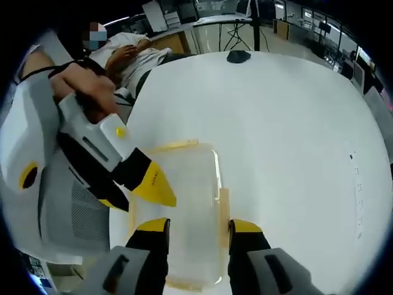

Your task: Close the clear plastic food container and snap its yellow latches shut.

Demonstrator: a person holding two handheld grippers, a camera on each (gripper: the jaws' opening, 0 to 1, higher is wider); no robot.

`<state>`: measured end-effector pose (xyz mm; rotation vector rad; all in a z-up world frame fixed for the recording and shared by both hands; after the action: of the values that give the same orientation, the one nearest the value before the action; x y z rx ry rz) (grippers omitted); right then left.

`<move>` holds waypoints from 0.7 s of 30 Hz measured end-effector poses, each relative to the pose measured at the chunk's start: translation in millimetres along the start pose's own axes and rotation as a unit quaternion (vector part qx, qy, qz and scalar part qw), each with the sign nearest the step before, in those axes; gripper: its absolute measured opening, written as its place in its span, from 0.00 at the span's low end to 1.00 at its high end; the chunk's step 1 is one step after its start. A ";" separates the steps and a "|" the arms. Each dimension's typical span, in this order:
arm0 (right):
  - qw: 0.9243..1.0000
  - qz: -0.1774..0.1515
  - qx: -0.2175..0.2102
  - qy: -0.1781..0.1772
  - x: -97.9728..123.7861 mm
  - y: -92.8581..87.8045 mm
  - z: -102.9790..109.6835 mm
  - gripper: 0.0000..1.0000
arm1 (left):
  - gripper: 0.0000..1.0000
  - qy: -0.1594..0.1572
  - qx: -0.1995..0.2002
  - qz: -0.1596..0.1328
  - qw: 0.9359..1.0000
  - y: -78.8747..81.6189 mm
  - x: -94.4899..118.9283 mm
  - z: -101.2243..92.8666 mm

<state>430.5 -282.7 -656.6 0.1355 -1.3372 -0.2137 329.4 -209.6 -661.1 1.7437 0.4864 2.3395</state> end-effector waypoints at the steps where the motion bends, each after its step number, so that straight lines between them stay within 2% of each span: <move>1: 1.000 0.003 -0.001 0.003 -0.4 0.8 -0.8 0.36 | 0.42 0.000 -0.002 0.001 1.000 0.0 -0.2 0.0; 6: 1.000 0.006 -0.008 0.020 -3.0 1.2 -5.6 0.36 | 0.41 0.001 -0.014 0.002 1.000 0.5 -2.2 0.9; 13: 0.999 0.024 -0.006 0.031 -4.9 4.7 -7.2 0.34 | 0.38 0.011 -0.005 0.008 1.000 1.2 -4.0 1.3; 14: 0.999 0.025 -0.009 0.034 -5.2 4.5 -7.9 0.34 | 0.38 0.011 -0.003 0.008 1.000 1.1 -4.1 1.6; 16: 0.997 0.013 -0.048 0.050 -6.7 3.2 -7.5 0.32 | 0.36 0.015 -0.002 0.007 1.000 0.9 -4.7 1.8; 17: 0.998 0.010 -0.024 0.057 -7.2 6.3 -8.6 0.31 | 0.34 -0.036 -0.040 -0.007 0.998 6.2 -8.2 -7.4; 18: 0.998 0.032 -0.016 0.058 -5.3 4.1 -8.9 0.30 | 0.34 0.017 -0.005 0.021 1.000 -0.3 -1.4 -0.8; 21: 0.997 0.024 -0.025 0.064 -5.4 5.8 -12.2 0.28 | 0.34 0.008 0.000 0.015 1.000 2.1 -7.1 -0.4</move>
<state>441.7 -276.1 -663.2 0.0735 -1.2063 -0.1936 331.2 -214.1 -666.8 1.7460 0.4649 2.3758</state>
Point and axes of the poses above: the point that each gripper's makers call its tool centre point, and the gripper's own axes: x roughly backward along the fingers, z roughly to its left, y roughly out of its top, the point moved 9 cm from there along x, roughly backward along the fingers, and after that the axes turned 9 degrees about z, right-handed, at the moved point
